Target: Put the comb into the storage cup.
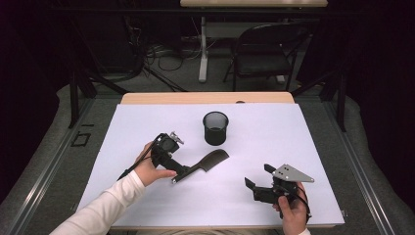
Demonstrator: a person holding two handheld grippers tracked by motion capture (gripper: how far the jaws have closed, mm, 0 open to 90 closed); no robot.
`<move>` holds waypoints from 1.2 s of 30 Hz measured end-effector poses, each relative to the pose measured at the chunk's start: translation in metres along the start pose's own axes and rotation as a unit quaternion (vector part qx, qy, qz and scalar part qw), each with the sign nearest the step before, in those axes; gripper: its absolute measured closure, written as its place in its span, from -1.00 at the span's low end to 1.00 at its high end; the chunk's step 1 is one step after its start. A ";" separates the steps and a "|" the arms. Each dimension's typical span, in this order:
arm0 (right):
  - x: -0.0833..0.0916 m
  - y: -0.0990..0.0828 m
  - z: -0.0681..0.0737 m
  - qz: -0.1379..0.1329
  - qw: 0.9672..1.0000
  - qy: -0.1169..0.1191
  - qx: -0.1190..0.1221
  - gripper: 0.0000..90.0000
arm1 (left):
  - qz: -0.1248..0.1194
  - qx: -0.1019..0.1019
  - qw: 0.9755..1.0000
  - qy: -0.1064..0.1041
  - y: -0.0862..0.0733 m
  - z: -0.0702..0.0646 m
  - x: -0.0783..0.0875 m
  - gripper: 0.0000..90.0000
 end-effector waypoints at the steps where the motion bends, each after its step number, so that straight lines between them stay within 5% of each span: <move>1: 0.000 0.000 0.000 0.001 1.000 0.000 -0.001 -0.69 | 0.000 0.000 1.000 -0.002 0.000 -0.001 -0.001 -0.98; 14: -0.001 0.000 0.000 0.002 1.000 0.003 -0.002 -0.68 | 0.011 -0.006 1.000 -0.012 0.008 -0.010 -0.010 -0.98; 24: -0.001 -0.001 0.001 0.003 1.000 0.004 0.000 -0.68 | 0.025 -0.016 1.000 0.002 0.008 -0.010 -0.016 -0.82; 36: -0.002 -0.001 0.001 0.003 1.000 0.006 -0.001 -0.68 | 0.034 -0.015 0.999 -0.007 0.007 -0.012 -0.018 -0.65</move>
Point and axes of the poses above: each handheld gripper's, and its own axes: x roughly backward along the jaws, y roughly out of its top, z roughly to its left, the point moved 9 cm from there along -x, roughly forward along the jaws, and after that the axes turned 11 degrees about z, right-handed, at the moved point
